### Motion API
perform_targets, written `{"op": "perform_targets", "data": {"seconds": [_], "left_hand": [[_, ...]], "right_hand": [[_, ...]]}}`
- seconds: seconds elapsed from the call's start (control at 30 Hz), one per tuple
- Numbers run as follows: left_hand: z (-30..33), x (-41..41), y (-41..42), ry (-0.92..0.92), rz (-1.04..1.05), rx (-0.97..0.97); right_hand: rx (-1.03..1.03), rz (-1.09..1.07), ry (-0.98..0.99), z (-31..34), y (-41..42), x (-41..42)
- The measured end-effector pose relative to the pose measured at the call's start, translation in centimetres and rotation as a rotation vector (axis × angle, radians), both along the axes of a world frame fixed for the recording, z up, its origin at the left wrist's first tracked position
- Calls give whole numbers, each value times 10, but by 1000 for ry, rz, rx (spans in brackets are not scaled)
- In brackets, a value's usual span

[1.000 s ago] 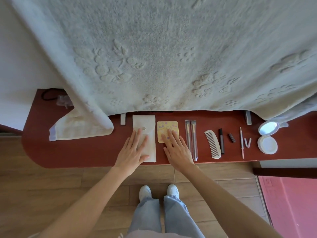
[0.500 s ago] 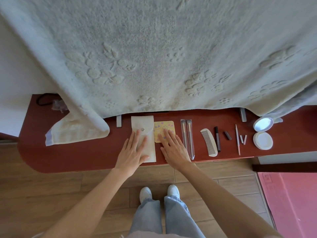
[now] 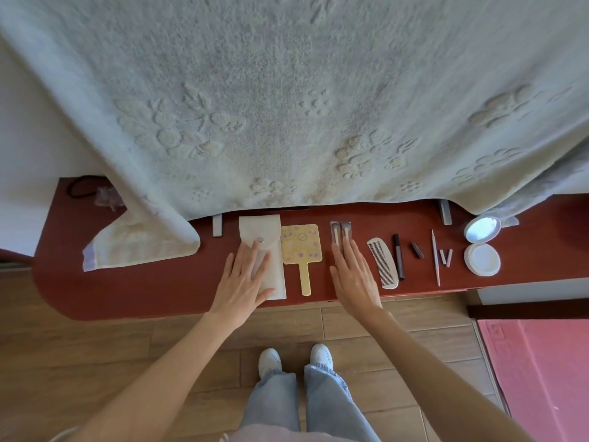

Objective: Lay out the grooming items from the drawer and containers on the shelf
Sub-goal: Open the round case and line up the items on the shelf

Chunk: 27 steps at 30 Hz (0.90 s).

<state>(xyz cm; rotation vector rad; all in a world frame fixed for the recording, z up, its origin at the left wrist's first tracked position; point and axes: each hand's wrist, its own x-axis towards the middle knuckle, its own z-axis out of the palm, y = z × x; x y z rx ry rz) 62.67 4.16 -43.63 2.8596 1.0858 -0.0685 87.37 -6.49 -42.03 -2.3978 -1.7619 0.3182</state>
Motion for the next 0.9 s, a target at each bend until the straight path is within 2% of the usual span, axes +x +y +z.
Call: {"op": "perform_targets", "data": {"seconds": [0.2, 0.37, 0.57, 0.9], "left_hand": [[12, 29, -5, 9, 59, 44], [10, 47, -7, -13, -70, 23], [6, 67, -14, -5, -154, -16], [3, 98, -19, -25, -230, -49]], "right_hand": [[-92, -3, 8, -11, -16, 17], [-160, 70, -80, -14, -16, 20], [-163, 125, -111, -11, -6, 12], [-99, 86, -8, -6, -11, 5]]}}
